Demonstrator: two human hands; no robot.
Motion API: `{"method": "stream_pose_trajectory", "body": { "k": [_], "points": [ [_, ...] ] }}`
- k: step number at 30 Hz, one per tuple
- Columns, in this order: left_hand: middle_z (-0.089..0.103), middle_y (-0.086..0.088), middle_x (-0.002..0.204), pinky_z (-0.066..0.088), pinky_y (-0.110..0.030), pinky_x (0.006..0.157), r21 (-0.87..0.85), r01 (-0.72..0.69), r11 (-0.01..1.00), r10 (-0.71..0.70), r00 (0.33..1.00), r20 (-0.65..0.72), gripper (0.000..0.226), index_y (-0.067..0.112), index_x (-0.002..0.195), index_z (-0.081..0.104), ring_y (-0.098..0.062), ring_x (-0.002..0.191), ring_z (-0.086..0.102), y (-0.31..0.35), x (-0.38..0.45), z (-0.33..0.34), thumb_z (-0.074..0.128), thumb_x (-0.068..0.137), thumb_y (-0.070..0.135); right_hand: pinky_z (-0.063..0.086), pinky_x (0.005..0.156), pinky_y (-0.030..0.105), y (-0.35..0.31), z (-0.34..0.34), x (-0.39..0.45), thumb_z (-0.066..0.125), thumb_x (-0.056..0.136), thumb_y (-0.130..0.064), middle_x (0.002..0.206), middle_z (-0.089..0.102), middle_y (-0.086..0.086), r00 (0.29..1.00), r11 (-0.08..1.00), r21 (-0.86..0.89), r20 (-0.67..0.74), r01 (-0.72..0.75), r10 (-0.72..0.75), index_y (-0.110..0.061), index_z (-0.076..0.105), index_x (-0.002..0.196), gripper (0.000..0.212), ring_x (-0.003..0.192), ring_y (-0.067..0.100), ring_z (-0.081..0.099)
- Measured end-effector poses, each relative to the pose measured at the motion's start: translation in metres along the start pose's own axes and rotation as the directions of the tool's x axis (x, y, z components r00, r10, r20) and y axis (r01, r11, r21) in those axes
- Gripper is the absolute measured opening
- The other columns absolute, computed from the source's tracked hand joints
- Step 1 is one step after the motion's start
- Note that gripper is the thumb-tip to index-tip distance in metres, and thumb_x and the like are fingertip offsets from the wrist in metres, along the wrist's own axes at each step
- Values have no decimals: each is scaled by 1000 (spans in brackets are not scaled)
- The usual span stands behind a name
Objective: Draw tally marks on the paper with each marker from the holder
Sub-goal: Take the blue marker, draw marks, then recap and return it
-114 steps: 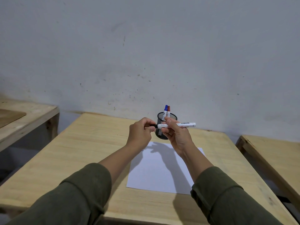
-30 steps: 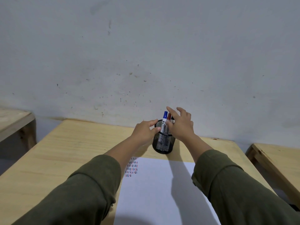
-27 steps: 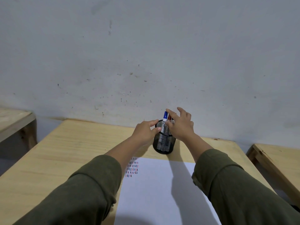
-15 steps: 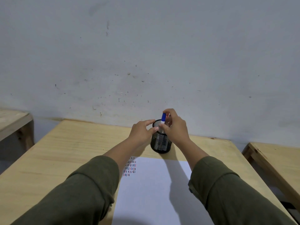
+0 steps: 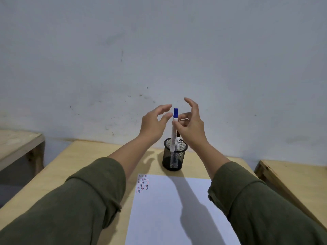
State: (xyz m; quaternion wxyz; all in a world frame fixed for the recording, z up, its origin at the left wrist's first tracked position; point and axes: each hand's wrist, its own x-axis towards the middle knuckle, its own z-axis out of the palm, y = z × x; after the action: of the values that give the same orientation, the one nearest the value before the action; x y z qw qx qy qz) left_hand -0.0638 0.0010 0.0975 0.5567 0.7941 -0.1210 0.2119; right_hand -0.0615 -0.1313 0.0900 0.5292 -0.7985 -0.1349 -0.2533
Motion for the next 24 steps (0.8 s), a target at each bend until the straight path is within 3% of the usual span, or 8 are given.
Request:
{"method": "stream_pose_trajectory", "body": {
  "k": [4,7,10,13,18,22,24],
  "points": [
    [67,10,94,39,-10,76,16,-51,999,51,998,31,24,24,109,68,-7,91,59,22,-10,-11,56,89,19,55,77,24,-17,-5,-18,68,80,-13,83,66,3,998,1000,23,58,20,-21,-37,36,134,67,73,15,66],
    [68,5,84,40,-2,70,-10,-6,1000,6,1000,17,17,21,95,70,-9,83,60,27,-22,-17,57,87,14,53,78,26,-26,-8,-33,69,79,-18,82,69,2,995,999,40,102,-22,17,-38,40,130,62,76,15,66],
    [67,4,86,46,-14,77,-103,74,992,-81,994,-69,14,21,90,68,-11,82,60,24,-35,-23,58,87,12,51,73,27,-26,-12,-47,70,78,-22,79,72,1,980,994,35,175,-99,91,-35,46,126,55,76,18,67],
    [67,2,87,45,-20,75,-208,150,966,-187,968,-168,13,23,89,67,-14,79,61,15,-49,-28,58,87,14,48,62,16,-23,-19,-64,74,79,-19,74,71,2,965,974,114,199,-198,173,-18,54,124,49,68,15,67],
    [67,0,86,48,-15,69,-323,242,915,-316,927,-201,12,20,91,67,-11,74,63,-5,-72,-30,57,88,12,56,63,21,-25,-24,-81,76,76,-10,76,68,9,933,856,375,188,-357,307,-4,58,118,46,58,15,67],
    [66,2,79,48,-18,69,-330,277,903,-346,922,-174,8,17,89,65,-9,71,64,-15,-87,-26,59,87,12,57,65,23,-25,-21,-87,73,79,-5,94,68,17,928,693,627,146,-354,342,-10,60,109,33,62,16,67],
    [66,1,77,48,-14,64,-276,263,924,-310,940,-140,6,16,88,65,-10,69,64,-17,-94,-23,61,85,12,56,66,22,-23,-16,-89,71,80,-6,91,69,12,919,631,680,177,-373,353,-11,61,109,31,64,15,68]
  ]
}}
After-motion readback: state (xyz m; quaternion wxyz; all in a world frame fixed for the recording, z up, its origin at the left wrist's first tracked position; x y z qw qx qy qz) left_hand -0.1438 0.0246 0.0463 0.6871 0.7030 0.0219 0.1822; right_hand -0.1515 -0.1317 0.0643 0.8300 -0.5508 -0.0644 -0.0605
